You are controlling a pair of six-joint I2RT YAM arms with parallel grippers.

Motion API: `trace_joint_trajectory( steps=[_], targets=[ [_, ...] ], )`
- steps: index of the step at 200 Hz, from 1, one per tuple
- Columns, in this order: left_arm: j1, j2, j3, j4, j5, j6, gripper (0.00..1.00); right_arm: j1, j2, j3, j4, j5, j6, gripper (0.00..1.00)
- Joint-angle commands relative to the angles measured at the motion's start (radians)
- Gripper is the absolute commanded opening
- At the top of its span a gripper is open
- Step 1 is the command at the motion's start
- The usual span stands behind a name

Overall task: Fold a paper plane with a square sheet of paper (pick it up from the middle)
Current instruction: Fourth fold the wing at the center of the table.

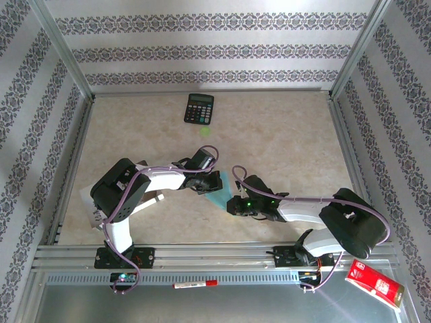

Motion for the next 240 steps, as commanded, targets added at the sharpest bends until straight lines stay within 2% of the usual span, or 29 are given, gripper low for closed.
trace_joint_trajectory(
  steps=[1,196,240],
  targets=[
    [-0.007,0.043,0.003,-0.062,-0.055,0.016,0.03,0.023,0.001,-0.055,-0.049,0.016,0.021,0.10],
    [0.008,0.071,-0.019,-0.081,-0.085,0.032,0.02,0.087,-0.169,-0.179,-0.175,0.055,0.086,0.07],
    [0.008,0.073,-0.017,-0.082,-0.082,0.032,0.02,0.077,-0.292,-0.166,-0.243,0.052,0.068,0.07]
  ],
)
